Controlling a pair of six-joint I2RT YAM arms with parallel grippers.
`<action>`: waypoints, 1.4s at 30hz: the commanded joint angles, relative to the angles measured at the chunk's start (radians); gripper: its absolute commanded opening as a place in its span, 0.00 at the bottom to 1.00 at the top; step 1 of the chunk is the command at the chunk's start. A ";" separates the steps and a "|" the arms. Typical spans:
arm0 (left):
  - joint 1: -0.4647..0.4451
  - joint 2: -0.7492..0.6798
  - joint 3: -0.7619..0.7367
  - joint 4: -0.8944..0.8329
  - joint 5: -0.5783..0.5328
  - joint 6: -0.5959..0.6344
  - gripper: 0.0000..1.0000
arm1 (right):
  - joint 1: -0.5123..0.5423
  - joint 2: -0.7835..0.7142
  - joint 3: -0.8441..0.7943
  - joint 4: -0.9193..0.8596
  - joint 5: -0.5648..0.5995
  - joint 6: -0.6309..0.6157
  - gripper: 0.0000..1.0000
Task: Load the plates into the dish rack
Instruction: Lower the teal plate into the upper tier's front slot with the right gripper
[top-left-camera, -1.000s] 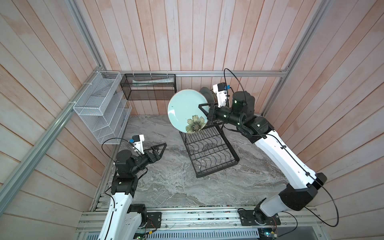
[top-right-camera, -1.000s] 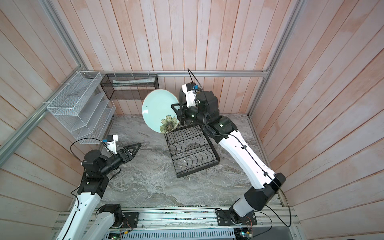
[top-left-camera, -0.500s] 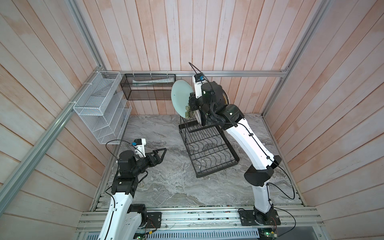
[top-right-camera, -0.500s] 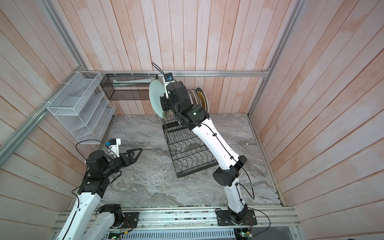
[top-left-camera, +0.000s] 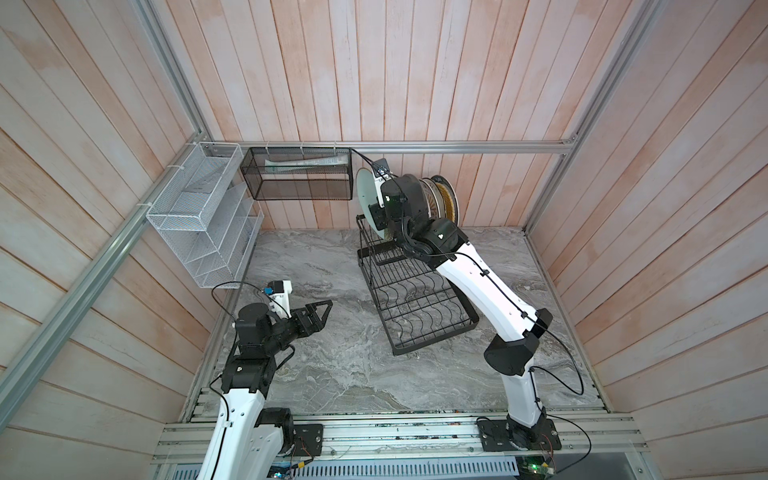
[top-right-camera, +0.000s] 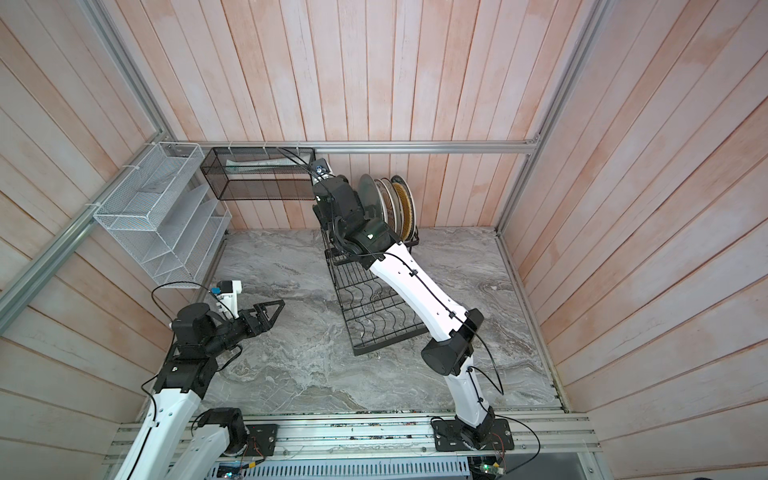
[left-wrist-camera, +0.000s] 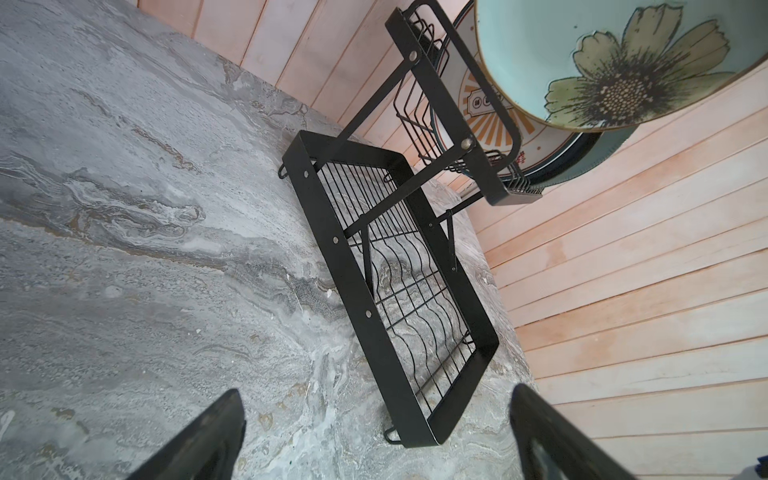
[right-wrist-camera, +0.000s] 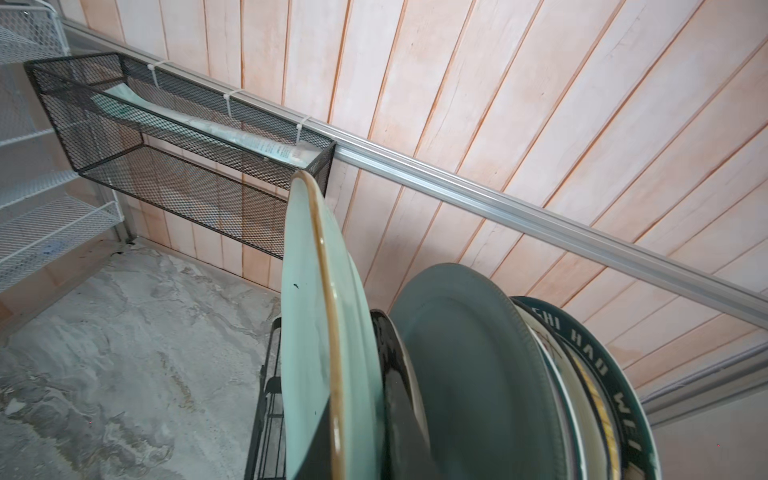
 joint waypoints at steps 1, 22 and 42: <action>0.004 -0.006 0.013 -0.012 -0.011 0.028 1.00 | 0.009 0.003 0.020 0.164 0.088 -0.063 0.00; 0.004 -0.017 0.016 -0.018 -0.005 0.038 1.00 | 0.000 0.061 -0.084 0.217 0.183 -0.127 0.00; 0.005 0.000 0.011 -0.010 -0.001 0.039 1.00 | 0.036 -0.014 -0.179 0.351 0.335 -0.232 0.00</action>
